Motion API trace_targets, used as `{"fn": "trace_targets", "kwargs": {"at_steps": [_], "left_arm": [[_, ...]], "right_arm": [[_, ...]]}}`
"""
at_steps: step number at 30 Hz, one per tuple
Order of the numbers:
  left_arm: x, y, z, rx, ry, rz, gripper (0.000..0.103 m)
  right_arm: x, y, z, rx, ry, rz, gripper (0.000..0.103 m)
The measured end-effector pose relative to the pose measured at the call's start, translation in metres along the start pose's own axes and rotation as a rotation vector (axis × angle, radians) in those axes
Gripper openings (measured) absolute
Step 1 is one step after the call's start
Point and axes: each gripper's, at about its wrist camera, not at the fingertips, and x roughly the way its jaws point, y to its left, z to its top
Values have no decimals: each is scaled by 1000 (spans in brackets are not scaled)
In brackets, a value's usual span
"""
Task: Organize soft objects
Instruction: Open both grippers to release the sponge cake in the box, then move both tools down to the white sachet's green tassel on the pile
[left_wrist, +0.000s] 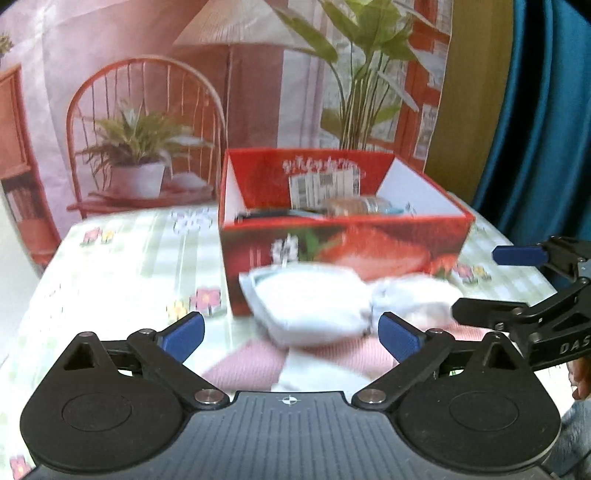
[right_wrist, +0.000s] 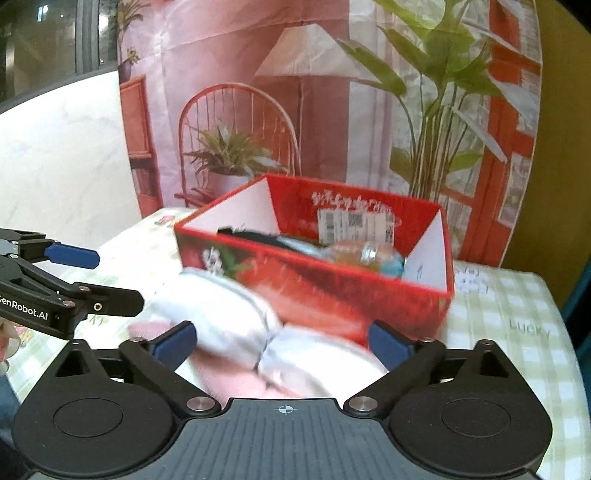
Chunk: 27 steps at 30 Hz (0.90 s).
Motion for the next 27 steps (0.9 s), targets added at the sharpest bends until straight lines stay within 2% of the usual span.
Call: {"fn": "trace_targets", "kwargs": {"at_steps": [6,11,15,21,27], "left_arm": [[-2,2,-35,-65,43,-1,103],[1,-2,-66,-112,83,74,103],[5,-4,-88,-160,131,40,103],[7,-4,-91,-158,139,15,103],[8,-9,-94,-140,151,-2,103]], "right_arm": [[-16,7,-36,49,3,-4,103],[-19,17,-67,50,46,29,102],[-20,27,-86,7,76,52,102],[-22,35,-97,-8,102,115,96],[-13,46,-104,-46,170,153,85]]}}
